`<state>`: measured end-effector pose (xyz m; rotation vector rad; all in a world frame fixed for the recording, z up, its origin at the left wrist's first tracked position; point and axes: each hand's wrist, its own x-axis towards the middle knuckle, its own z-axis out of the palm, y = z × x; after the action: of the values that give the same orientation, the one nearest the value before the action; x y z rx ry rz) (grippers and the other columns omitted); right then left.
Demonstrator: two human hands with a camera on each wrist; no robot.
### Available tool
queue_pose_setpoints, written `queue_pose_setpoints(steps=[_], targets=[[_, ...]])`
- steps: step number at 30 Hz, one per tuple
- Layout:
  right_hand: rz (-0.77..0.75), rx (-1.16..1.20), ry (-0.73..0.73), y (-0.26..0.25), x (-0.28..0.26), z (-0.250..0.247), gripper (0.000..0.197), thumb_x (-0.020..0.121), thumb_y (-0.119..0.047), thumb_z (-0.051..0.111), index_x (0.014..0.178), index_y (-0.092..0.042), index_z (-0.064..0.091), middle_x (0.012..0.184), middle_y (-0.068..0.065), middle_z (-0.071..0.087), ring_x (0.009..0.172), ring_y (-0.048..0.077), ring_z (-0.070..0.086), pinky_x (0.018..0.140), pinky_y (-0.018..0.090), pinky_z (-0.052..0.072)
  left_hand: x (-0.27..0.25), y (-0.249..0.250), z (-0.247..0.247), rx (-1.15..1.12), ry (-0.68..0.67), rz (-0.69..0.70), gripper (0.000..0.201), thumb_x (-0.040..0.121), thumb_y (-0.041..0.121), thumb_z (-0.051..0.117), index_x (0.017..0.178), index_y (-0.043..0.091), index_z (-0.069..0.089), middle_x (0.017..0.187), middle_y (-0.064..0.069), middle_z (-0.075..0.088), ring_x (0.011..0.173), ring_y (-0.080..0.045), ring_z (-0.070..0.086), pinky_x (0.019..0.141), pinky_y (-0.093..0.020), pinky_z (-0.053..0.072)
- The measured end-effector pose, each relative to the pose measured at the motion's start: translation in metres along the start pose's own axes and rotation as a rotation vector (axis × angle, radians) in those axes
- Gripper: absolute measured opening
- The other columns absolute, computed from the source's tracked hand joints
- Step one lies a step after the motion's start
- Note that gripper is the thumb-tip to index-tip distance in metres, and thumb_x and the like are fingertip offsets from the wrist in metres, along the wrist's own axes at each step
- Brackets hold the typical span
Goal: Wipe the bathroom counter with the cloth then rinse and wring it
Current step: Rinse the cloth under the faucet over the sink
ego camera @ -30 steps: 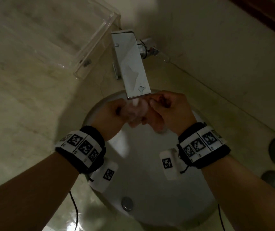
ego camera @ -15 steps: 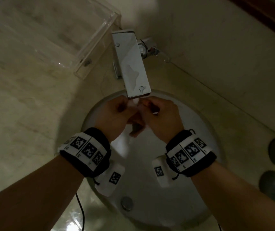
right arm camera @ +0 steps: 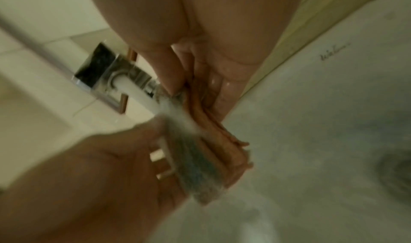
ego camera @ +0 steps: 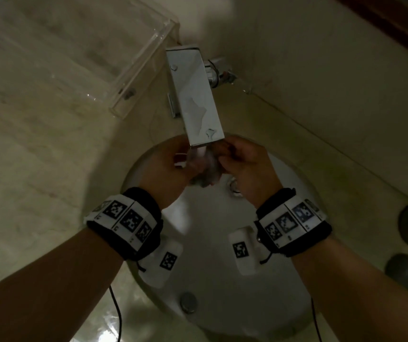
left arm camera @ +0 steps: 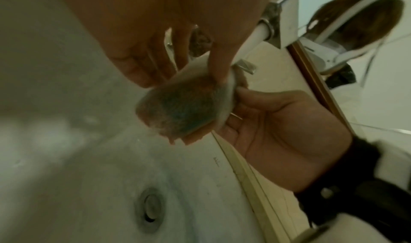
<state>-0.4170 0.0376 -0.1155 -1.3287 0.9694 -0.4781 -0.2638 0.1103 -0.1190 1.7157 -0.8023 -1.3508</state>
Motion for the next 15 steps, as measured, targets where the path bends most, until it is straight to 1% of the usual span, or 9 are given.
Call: queue_pose_setpoints(steps=[2, 4, 5, 6, 8, 10, 12, 14, 15], targets=[[0.049, 0.101, -0.01, -0.0012, 0.0016, -0.0036, 0.036, 0.089, 0.014, 0.046, 0.103, -0.013, 0.065, 0.082, -0.011, 0.072, 0.082, 0.009, 0.069, 0.071, 0.026, 0.057, -0.0011, 0.0036, 0.0017, -0.056, -0.073, 0.022, 0.021, 0.092, 0.036, 0.058, 0.088, 0.019, 0.068, 0.079, -0.001, 0.069, 0.072, -0.024, 0.064, 0.066, -0.038, 0.052], [0.077, 0.067, -0.001, -0.0042, 0.0009, -0.0045, 0.025, 0.089, 0.006, 0.054, 0.104, -0.01, 0.065, 0.079, -0.012, 0.07, 0.078, 0.006, 0.067, 0.069, 0.023, 0.054, -0.001, 0.0058, 0.0042, -0.025, -0.081, 0.019, 0.021, 0.098, 0.025, 0.052, 0.099, 0.012, 0.067, 0.082, -0.005, 0.07, 0.071, -0.022, 0.064, 0.063, -0.028, 0.048], [0.07, -0.001, 0.01, -0.0048, 0.0003, -0.0046, 0.019, 0.087, -0.001, 0.061, 0.104, -0.01, 0.065, 0.081, -0.013, 0.069, 0.08, 0.006, 0.066, 0.069, 0.023, 0.054, -0.0015, 0.007, 0.0056, 0.019, -0.056, 0.021, 0.021, 0.098, 0.027, 0.052, 0.108, 0.015, 0.066, 0.084, -0.001, 0.07, 0.072, -0.015, 0.065, 0.062, -0.023, 0.048], [0.062, -0.081, 0.023, -0.0038, 0.0006, -0.0047, 0.022, 0.085, -0.01, 0.068, 0.107, -0.01, 0.065, 0.088, -0.009, 0.07, 0.085, 0.007, 0.067, 0.072, 0.026, 0.055, -0.0032, 0.0081, 0.0064, 0.066, -0.04, 0.028, 0.021, 0.097, 0.028, 0.054, 0.112, 0.017, 0.065, 0.083, 0.003, 0.068, 0.069, -0.005, 0.065, 0.059, -0.017, 0.048], [0.037, -0.233, 0.026, -0.0018, 0.0013, -0.0043, 0.038, 0.08, -0.026, 0.074, 0.114, -0.013, 0.063, 0.105, 0.0, 0.07, 0.099, 0.014, 0.067, 0.084, 0.035, 0.057, -0.0053, 0.0092, 0.008, 0.154, -0.032, 0.052, 0.015, 0.097, 0.026, 0.054, 0.103, 0.015, 0.063, 0.072, 0.008, 0.061, 0.057, 0.01, 0.059, 0.051, -0.005, 0.043], [-0.008, -0.306, 0.01, -0.0018, 0.0011, -0.0031, 0.04, 0.079, -0.033, 0.072, 0.114, -0.013, 0.064, 0.107, 0.002, 0.071, 0.1, 0.015, 0.067, 0.087, 0.04, 0.057, -0.007, 0.009, 0.0086, 0.228, -0.039, 0.088, 0.009, 0.097, 0.027, 0.054, 0.094, 0.019, 0.056, 0.067, 0.017, 0.051, 0.053, 0.02, 0.053, 0.052, 0.002, 0.039], [-0.063, -0.323, 0.005, -0.0029, 0.0022, -0.0032, 0.029, 0.083, -0.025, 0.069, 0.108, -0.011, 0.066, 0.101, 0.002, 0.072, 0.096, 0.013, 0.067, 0.084, 0.035, 0.057, -0.0076, 0.0085, 0.007, 0.223, -0.064, 0.099, 0.013, 0.096, 0.03, 0.058, 0.099, 0.018, 0.056, 0.07, 0.019, 0.051, 0.056, 0.021, 0.053, 0.053, 0.002, 0.038], [-0.089, -0.286, 0.023, -0.0046, 0.0028, -0.0056, 0.018, 0.087, -0.009, 0.067, 0.105, -0.01, 0.067, 0.095, -0.002, 0.07, 0.09, 0.005, 0.066, 0.078, 0.02, 0.054, -0.006, 0.0089, 0.0051, 0.199, -0.098, 0.079, 0.016, 0.092, 0.025, 0.064, 0.102, 0.013, 0.058, 0.075, 0.018, 0.055, 0.061, 0.022, 0.055, 0.055, 0.002, 0.04], [-0.087, -0.252, 0.03, -0.0043, 0.0031, -0.0076, 0.016, 0.087, -0.004, 0.065, 0.103, -0.01, 0.066, 0.092, -0.003, 0.07, 0.087, 0.002, 0.065, 0.076, 0.016, 0.052, -0.0061, 0.01, 0.0049, 0.188, -0.116, 0.067, 0.014, 0.09, 0.02, 0.067, 0.098, 0.012, 0.06, 0.075, 0.018, 0.056, 0.061, 0.022, 0.056, 0.057, 0.002, 0.041]])
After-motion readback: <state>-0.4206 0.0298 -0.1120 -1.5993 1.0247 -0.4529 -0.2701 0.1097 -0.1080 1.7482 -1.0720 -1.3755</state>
